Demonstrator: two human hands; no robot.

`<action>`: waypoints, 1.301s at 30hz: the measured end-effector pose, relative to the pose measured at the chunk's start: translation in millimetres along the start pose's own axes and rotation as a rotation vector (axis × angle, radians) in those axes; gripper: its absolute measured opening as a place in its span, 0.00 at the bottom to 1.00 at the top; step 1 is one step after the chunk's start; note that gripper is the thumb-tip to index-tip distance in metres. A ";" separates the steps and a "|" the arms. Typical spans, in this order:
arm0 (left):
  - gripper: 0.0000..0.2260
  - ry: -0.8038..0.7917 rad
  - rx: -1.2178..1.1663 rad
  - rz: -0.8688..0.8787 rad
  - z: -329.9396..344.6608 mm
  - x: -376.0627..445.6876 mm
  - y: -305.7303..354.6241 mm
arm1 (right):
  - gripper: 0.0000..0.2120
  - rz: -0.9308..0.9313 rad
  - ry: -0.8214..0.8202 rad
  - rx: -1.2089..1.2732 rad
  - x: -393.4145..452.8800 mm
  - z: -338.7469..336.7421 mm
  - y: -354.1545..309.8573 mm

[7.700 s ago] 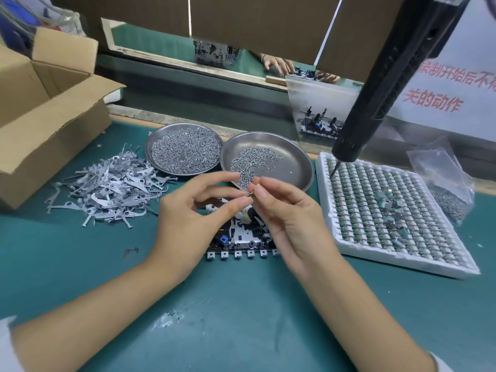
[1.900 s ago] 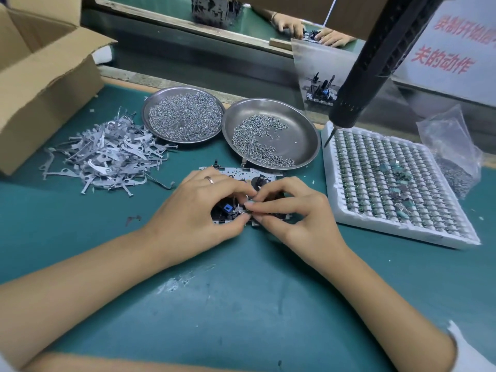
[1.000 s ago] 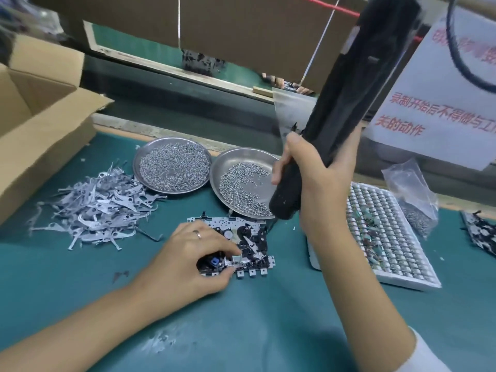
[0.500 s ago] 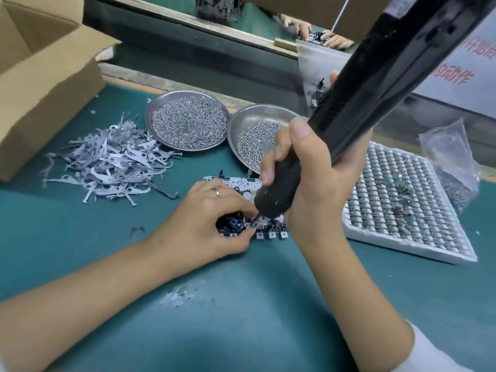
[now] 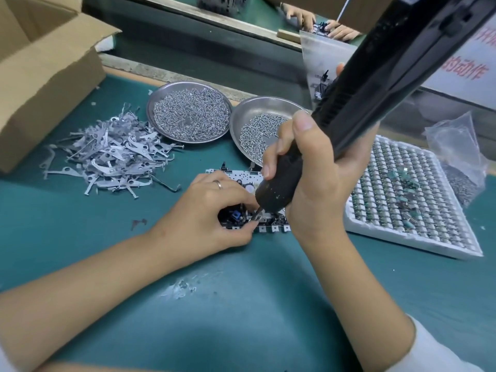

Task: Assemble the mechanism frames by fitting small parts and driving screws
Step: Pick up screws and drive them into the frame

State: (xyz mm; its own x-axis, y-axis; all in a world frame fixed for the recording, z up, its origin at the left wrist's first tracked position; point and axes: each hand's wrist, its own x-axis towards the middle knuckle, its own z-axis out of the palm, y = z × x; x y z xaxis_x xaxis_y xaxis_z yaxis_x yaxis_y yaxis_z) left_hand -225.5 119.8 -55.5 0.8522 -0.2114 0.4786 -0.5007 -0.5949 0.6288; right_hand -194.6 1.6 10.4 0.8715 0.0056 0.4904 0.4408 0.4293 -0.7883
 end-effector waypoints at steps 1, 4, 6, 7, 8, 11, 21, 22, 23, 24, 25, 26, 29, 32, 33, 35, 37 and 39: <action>0.08 -0.001 0.002 0.000 0.0 -0.4 0.1 | 0.14 -0.002 0.002 0.000 0.1 -0.1 0.0; 0.08 0.001 0.001 -0.004 -0.5 -0.6 0.3 | 0.14 -0.011 -0.001 0.009 0.1 0.2 0.2; 0.08 0.002 -0.002 -0.001 -0.5 -0.4 0.4 | 0.14 -0.014 -0.008 0.013 0.0 0.5 0.5; 0.08 0.001 -0.004 -0.001 -0.4 -0.2 0.2 | 0.14 -0.015 -0.010 0.013 0.0 0.3 0.9; 0.08 0.000 -0.007 -0.003 -0.3 -0.2 0.3 | 0.14 -0.017 -0.012 0.012 -0.1 0.2 1.3; 0.08 -0.001 -0.010 -0.006 0.0 -0.2 -0.1 | 0.14 -0.025 -0.022 0.009 -0.5 0.4 1.8; 0.07 0.005 -0.010 -0.030 0.0 -0.7 1.0 | 0.15 -0.019 -0.029 0.029 -1.6 0.2 1.6; 0.07 0.005 -0.010 -0.031 -0.1 -0.7 1.4 | 0.15 -0.021 -0.032 0.029 -1.8 0.3 1.7; 0.07 0.005 -0.010 -0.032 -0.2 -0.6 1.8 | 0.14 -0.023 -0.035 0.028 -1.9 0.5 1.6; 0.07 0.005 -0.010 -0.032 -0.3 -0.6 2.1 | 0.14 -0.023 -0.038 0.026 -2.1 0.7 1.7; 0.07 0.005 -0.010 -0.032 -0.3 -0.5 2.2 | 0.14 -0.023 -0.041 0.023 -2.2 0.7 1.8; 0.07 0.005 -0.010 -0.033 -0.4 -0.5 2.2 | 0.15 -0.022 -0.041 0.021 -2.3 0.4 2.0; 0.08 0.001 -0.010 -0.029 -0.7 -0.2 1.6 | 0.16 -0.016 -0.033 0.017 -2.5 -0.1 2.5; 0.08 0.007 -0.007 -0.021 -0.5 -0.3 1.6 | 0.15 -0.009 -0.028 0.023 -2.3 -1.6 1.4; 0.08 0.009 -0.009 -0.021 -0.5 -0.5 1.5 | 0.15 -0.013 -0.029 0.026 -1.4 -2.8 -0.1; 0.09 0.006 -0.012 -0.030 -0.7 -1.1 1.4 | 0.16 -0.056 -0.043 0.023 1.9 -6.7 -3.5; 0.09 -0.007 -0.016 -0.043 -1.2 -1.8 1.1 | 0.17 -0.104 -0.042 0.014 6.0 -10.1 -5.5; 0.10 -0.016 -0.017 -0.050 -1.5 -1.7 1.5 | 0.21 -0.113 -0.022 0.013 9.1 -11.6 -4.2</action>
State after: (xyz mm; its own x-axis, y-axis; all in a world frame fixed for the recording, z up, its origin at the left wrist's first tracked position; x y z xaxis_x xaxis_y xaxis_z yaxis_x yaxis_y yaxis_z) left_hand -227.9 120.5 -54.5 0.8786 -0.1938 0.4365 -0.4596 -0.5915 0.6625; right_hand -185.9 -10.6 13.8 0.8116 -0.0240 0.5837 0.5329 0.4397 -0.7229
